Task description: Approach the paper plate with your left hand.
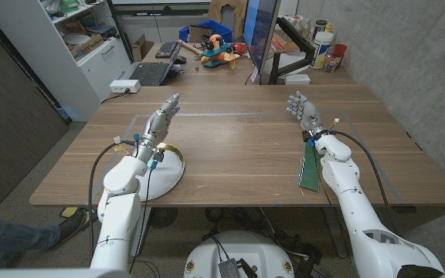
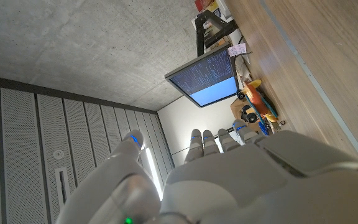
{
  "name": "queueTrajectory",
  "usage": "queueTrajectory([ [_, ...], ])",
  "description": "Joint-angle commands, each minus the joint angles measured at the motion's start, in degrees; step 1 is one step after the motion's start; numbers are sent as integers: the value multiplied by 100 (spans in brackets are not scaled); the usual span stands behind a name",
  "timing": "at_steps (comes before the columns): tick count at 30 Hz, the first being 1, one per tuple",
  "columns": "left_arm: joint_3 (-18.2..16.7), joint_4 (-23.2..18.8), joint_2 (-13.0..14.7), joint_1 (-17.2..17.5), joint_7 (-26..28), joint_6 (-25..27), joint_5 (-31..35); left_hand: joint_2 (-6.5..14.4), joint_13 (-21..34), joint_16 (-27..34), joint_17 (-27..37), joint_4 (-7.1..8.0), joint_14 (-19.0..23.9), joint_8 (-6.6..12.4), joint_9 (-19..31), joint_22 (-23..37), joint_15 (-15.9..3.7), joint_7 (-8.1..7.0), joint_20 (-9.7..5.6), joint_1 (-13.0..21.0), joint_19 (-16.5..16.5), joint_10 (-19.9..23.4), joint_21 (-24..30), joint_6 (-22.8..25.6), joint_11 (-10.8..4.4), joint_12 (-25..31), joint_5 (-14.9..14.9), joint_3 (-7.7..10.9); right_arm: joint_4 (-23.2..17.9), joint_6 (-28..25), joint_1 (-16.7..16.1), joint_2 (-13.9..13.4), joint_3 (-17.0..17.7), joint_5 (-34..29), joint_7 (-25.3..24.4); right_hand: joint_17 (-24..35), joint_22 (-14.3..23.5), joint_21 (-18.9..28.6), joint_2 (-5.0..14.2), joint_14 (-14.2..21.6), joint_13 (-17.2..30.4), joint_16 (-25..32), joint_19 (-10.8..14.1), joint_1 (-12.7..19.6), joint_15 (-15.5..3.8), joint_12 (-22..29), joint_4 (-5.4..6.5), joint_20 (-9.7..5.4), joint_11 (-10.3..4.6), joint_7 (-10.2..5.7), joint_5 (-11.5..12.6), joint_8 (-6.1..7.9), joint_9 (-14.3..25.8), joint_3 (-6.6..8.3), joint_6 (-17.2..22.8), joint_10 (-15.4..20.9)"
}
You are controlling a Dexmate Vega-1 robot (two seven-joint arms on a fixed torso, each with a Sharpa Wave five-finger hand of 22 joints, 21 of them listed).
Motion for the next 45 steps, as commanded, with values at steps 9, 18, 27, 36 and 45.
queueTrajectory([
  [9,-39,-454,247,435,326,-6,384,33,-6,32,4,-51,45,5,8,16,-26,5,40,75,-362,3,-32,36,-17,43,-4,4,94,44,55,8,0,-4,17,7,32,-47,45,57,7,2,46,31,-5,-28,-36,-14,18,-5,16,-19,9,-9,53,56],
  [18,-90,-617,285,568,393,83,371,41,-11,28,4,-55,42,2,9,17,-24,7,49,83,-363,6,-51,36,-26,42,-11,-1,215,71,116,15,-6,-8,35,3,33,-77,49,59,7,1,57,27,-10,-43,-43,-9,12,-10,16,-30,9,-12,56,60],
  [27,-141,-749,329,689,468,110,452,48,-15,25,4,-61,41,0,9,17,-20,6,55,91,-360,9,-66,40,-36,42,-17,-4,255,52,137,-3,-14,-30,51,0,33,-102,51,61,6,0,66,23,-6,-56,-49,-4,7,-10,15,-38,9,-16,58,60],
  [36,-188,-854,368,774,472,215,469,58,-20,22,4,-73,42,-1,9,19,-19,13,54,109,-346,14,-89,50,-16,41,-25,-11,221,14,147,-29,-20,-50,58,-2,34,-129,53,59,6,-2,74,16,-7,-65,-53,2,11,-1,15,-44,9,-19,65,74],
  [45,-192,-1001,452,893,652,203,781,69,-25,18,3,-85,41,-4,9,20,-24,10,61,127,-341,19,-118,57,-33,40,-36,-18,267,-7,191,-35,-43,-67,77,-5,35,-156,58,59,6,-3,81,12,-6,-79,-59,1,5,-4,15,-51,8,-22,68,71],
])
